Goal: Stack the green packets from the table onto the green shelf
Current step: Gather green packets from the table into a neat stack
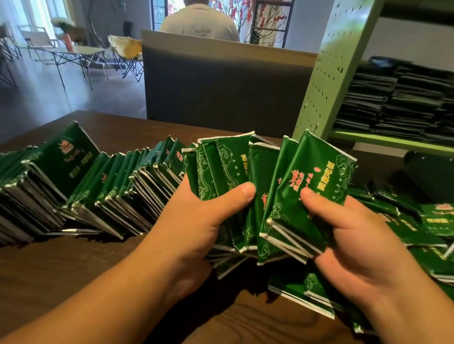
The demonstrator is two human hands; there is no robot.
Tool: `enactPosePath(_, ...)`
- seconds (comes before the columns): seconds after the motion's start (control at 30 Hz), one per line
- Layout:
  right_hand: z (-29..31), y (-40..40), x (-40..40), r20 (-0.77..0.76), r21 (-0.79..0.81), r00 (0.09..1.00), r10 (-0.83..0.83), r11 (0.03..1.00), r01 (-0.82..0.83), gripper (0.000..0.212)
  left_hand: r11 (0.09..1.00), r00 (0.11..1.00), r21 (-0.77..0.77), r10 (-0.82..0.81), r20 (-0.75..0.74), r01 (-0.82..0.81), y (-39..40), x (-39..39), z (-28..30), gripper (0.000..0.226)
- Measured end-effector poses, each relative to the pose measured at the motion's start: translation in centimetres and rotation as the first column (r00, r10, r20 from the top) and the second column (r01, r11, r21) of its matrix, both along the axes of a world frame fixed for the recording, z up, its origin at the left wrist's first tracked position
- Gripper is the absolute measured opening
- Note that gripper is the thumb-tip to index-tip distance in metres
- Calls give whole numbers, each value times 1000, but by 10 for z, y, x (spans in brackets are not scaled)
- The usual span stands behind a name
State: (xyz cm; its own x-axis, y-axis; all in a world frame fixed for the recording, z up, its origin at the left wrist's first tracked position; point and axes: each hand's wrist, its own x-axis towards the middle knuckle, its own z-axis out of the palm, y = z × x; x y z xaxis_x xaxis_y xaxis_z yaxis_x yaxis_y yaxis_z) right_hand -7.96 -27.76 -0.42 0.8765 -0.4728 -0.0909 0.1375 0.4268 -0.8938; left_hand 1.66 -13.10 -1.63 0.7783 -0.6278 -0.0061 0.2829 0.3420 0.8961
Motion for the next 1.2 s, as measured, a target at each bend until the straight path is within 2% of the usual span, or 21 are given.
enactPosePath(0.07,-1,2,1,-22,-34,999,-36,999,35,36,999,999,-13,-35,-17,35,1,-1,0,59)
enactPosePath(0.17,-1,-1,2,-24,3,994,-106,994,106,30,998,998,-41,-58,-30,57,1,0,-1,60)
enactPosePath(0.33,-3,-9,4,-16,158,975,-221,963,220,55,997,998,-59,-53,41,55,0,-2,-2,63)
enactPosePath(0.4,-1,-9,3,-16,156,955,-295,943,294,51,999,997,-46,-2,83,6,-1,-1,-4,63)
enactPosePath(0.5,2,-9,0,-27,51,906,-421,905,422,32,992,972,16,118,202,-123,-2,1,-6,56)
enactPosePath(0.6,6,-5,-1,13,-1,856,-517,856,517,23,962,880,47,227,417,-271,1,1,-8,56)
enactPosePath(0.67,11,0,-4,31,19,866,-499,866,499,31,946,798,22,260,544,-323,2,-2,-6,68)
enactPosePath(0.73,13,3,-7,44,51,898,-438,899,436,31,941,751,3,267,604,-337,1,-5,-6,74)
enactPosePath(0.8,9,5,-6,67,95,929,-364,929,357,39,941,747,-7,274,605,-340,1,-6,-5,76)
enactPosePath(0.87,7,10,-4,-27,0,955,-296,955,296,58,936,742,-16,288,605,-350,1,-5,-5,74)
enactPosePath(0.9,6,7,-2,-52,3,962,-269,963,270,67,935,741,-16,290,606,-353,2,-5,-4,72)
enactPosePath(0.93,2,5,-3,19,72,966,-258,964,256,55,938,745,-12,282,604,-346,2,-5,-4,70)
enactPosePath(0.97,1,3,-4,93,119,972,-217,971,205,33,946,760,-5,264,593,-325,3,-5,-4,68)
enactPosePath(1.0,-1,0,-5,147,207,978,-145,972,113,25,958,785,6,232,575,-288,3,-6,-4,64)
enactPosePath(1.07,6,7,-8,186,243,982,-11,969,-35,37,979,838,23,162,522,-203,3,-7,-5,49)
enactPosePath(1.13,7,9,-7,166,235,986,23,970,-62,37,990,879,8,121,460,-140,4,-7,-6,41)
enactPosePath(1.2,8,9,-6,164,210,985,55,974,-90,48,996,916,-27,92,390,-88,4,-7,-4,52)
